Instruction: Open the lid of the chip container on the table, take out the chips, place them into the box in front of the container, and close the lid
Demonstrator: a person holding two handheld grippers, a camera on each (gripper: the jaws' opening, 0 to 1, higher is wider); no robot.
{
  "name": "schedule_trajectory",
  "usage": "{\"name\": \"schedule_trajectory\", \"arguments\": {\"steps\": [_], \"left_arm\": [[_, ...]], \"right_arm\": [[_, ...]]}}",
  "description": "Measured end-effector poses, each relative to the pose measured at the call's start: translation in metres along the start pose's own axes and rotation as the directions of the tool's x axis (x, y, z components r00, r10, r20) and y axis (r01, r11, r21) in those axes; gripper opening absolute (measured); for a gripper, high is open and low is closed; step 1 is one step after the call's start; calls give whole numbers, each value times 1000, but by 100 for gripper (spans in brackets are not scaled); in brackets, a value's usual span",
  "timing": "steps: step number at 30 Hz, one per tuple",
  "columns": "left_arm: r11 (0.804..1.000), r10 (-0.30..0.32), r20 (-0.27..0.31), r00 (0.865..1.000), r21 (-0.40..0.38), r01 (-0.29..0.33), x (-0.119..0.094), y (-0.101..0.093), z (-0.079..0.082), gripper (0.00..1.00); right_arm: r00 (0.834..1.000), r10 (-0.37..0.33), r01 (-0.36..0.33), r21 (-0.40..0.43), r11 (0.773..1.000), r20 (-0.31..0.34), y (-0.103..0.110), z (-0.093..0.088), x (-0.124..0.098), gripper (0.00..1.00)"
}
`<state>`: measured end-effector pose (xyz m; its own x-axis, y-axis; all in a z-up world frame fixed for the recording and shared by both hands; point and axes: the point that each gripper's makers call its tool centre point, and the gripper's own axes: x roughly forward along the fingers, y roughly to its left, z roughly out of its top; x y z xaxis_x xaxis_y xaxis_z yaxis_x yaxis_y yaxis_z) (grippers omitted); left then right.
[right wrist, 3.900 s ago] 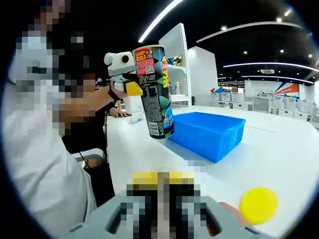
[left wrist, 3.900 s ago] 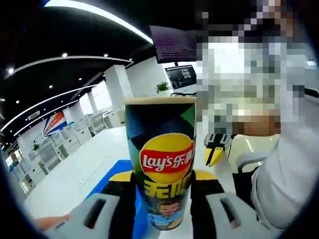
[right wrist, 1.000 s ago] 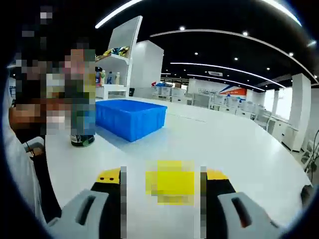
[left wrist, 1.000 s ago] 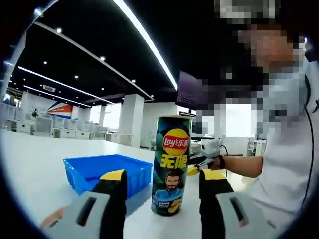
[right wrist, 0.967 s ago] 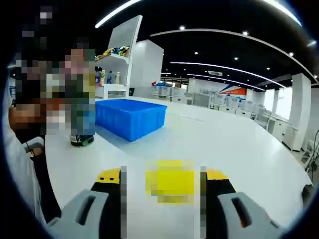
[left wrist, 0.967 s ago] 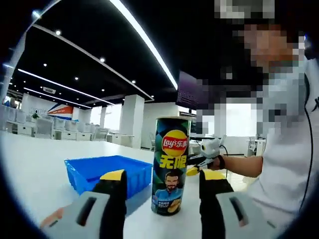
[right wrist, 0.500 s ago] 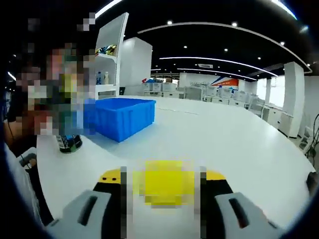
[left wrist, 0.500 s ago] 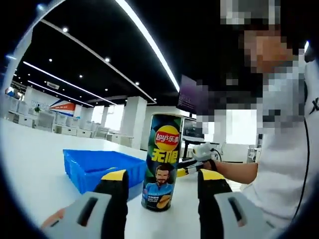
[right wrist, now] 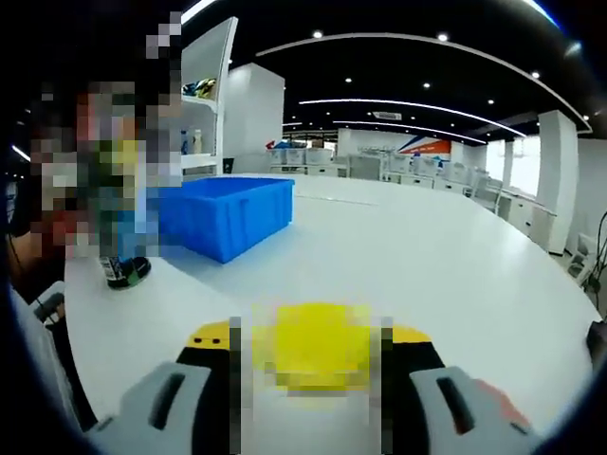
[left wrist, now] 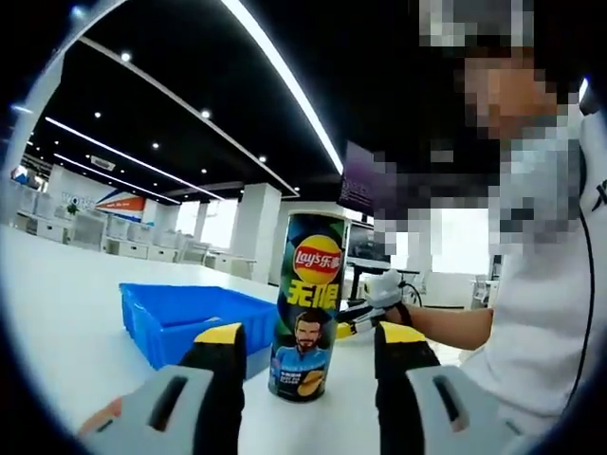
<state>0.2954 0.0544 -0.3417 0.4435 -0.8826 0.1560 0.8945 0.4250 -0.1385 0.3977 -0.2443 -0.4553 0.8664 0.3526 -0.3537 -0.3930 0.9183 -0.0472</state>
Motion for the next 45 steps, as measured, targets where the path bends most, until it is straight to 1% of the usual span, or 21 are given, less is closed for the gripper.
{"name": "schedule_trajectory", "arguments": {"steps": [2, 3, 4, 7, 10, 12, 17, 20, 29, 32, 36, 37, 43, 45], "left_arm": [[1000, -10, -10, 1000, 9, 10, -1, -3, -1, 51], [1000, -5, -13, 1000, 16, 5, -2, -4, -2, 50], [1000, 3, -7, 1000, 20, -3, -3, -3, -1, 51], [1000, 17, 19, 1000, -4, -17, -10, 2, 5, 51], [1000, 26, 21, 999, -8, -25, -11, 3, 5, 51], [1000, 26, 13, 1000, -7, -26, -12, 4, 3, 51], [999, 41, -27, 999, 2, -41, -8, 6, -9, 51], [999, 39, -29, 999, -5, -39, -8, 5, -11, 51], [999, 51, -62, 997, -1, -51, -6, 6, -21, 51], [999, 48, -74, 996, 6, -47, -5, 4, -23, 51], [999, 48, -75, 996, 9, -48, -4, 4, -23, 51], [999, 48, -75, 996, 9, -47, -4, 4, -23, 51], [999, 47, -82, 995, 13, -46, -2, 2, -24, 51], [999, 46, -85, 995, 13, -45, -2, 1, -25, 51]], "right_arm": [[1000, -21, 21, -2, 1000, -7, -2, -1, 0, 53], [1000, -20, 20, -4, 1000, -6, 0, 0, -1, 53], [1000, -17, 17, -6, 1000, -6, 1, 0, -1, 54], [1000, -19, 20, 11, 1000, -16, 2, -1, -1, 54], [999, -32, 33, 15, 999, -12, 0, 0, -2, 50], [999, -40, 41, 15, 999, -10, 0, 1, -2, 47], [998, -54, 54, 21, 998, -9, 1, 2, -4, 47], [998, -56, 56, 20, 998, -10, 3, 2, -4, 47], [999, -52, 52, 16, 998, 0, 8, 4, -7, 46], [999, -52, 52, 9, 999, 12, 8, 8, -9, 46], [998, -54, 54, 17, 998, 19, 7, 15, -12, 45], [998, -53, 53, 15, 998, 19, 4, 15, -11, 45], [997, -56, 57, -32, 998, 48, -1, 30, -17, 45], [997, -53, 56, -50, 997, 48, -2, 34, -17, 45]]}}
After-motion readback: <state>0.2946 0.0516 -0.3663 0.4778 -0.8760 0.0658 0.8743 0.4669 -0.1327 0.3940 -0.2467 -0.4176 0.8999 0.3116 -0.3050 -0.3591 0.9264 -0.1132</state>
